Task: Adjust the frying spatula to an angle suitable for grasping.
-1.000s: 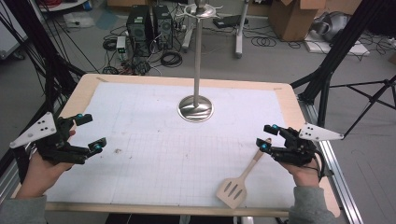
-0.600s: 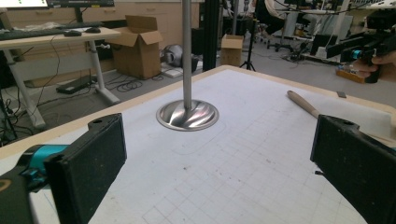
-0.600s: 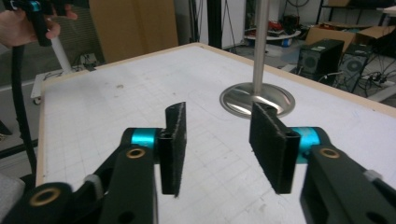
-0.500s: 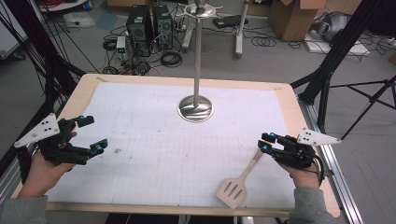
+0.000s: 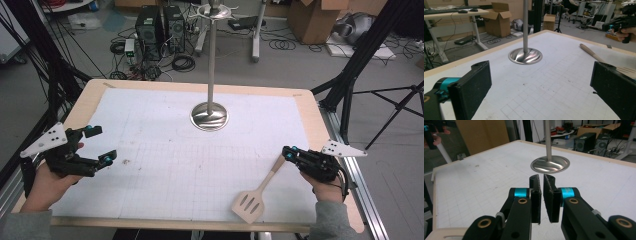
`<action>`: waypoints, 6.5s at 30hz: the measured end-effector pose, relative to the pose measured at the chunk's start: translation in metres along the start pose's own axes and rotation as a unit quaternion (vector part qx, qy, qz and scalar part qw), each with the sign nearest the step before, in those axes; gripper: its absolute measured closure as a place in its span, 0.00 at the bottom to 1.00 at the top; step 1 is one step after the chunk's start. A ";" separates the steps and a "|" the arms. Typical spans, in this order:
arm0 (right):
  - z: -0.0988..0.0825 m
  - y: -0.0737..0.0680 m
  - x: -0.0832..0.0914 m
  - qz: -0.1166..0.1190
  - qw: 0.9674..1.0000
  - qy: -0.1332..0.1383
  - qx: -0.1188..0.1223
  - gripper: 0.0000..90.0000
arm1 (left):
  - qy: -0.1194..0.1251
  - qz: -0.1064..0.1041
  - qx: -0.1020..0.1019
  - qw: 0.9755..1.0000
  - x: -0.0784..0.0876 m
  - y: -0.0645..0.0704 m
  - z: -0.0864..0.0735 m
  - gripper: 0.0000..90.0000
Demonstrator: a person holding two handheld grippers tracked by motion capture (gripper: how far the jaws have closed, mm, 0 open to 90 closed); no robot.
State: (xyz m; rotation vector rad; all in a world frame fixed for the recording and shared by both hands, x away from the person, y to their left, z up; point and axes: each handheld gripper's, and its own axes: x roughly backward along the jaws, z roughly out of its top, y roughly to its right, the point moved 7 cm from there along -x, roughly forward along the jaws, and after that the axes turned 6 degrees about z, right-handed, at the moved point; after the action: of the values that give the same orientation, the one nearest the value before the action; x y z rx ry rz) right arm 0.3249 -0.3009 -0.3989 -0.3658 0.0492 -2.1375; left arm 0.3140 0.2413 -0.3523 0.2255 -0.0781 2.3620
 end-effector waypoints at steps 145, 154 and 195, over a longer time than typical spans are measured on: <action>-0.065 -0.019 -0.093 0.103 0.963 -0.234 0.084 1.00 | -0.036 0.047 0.013 0.998 0.015 -0.017 -0.034 0.05; -0.075 -0.027 -0.094 0.119 0.952 -0.270 0.079 1.00 | -0.040 0.042 0.014 0.998 0.012 -0.017 -0.035 0.04; -0.085 -0.007 -0.045 0.102 0.963 -0.248 0.034 1.00 | -0.049 0.039 0.015 0.998 0.010 -0.017 -0.040 0.04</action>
State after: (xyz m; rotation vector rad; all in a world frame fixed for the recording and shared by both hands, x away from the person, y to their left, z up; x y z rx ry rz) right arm 0.3192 -0.2689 -0.4893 -0.8098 -0.2625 -1.7870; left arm 0.3130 0.2655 -0.3901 0.3590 -0.1007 2.4298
